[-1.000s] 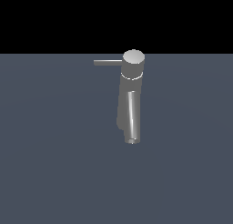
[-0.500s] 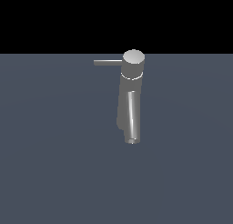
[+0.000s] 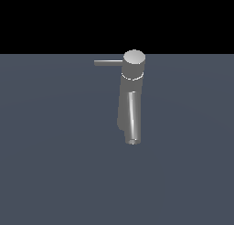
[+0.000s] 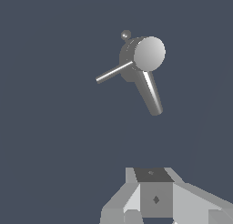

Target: Turn on the faucet by rotating a designated handle.

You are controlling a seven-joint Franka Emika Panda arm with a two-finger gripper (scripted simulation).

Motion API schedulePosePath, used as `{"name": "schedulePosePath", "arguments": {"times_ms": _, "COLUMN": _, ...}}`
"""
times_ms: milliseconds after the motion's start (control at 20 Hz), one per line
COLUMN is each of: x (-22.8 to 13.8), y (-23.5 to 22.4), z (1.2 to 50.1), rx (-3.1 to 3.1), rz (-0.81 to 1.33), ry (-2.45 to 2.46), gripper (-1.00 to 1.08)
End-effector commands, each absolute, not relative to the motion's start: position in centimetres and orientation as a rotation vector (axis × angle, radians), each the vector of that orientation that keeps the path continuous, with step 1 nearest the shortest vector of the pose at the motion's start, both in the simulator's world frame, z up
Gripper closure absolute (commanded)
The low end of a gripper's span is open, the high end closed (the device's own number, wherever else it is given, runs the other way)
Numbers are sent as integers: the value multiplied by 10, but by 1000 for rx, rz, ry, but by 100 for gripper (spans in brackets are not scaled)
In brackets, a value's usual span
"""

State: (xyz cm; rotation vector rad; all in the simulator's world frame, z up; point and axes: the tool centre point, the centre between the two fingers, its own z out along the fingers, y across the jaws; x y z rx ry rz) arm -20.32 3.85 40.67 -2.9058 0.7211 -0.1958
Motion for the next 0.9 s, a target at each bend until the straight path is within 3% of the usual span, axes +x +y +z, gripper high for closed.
{"name": "schedulePosePath", "arguments": {"times_ms": 0, "x": -195, "y": 42, "z": 397, "rx": -2858, "rz": -225, "ry": 816, "gripper": 108}}
{"name": "schedulePosePath", "arguments": {"times_ms": 850, "x": -132, "y": 58, "z": 346, "rx": -2497, "rz": -396, "ry": 1346, "gripper": 108}}
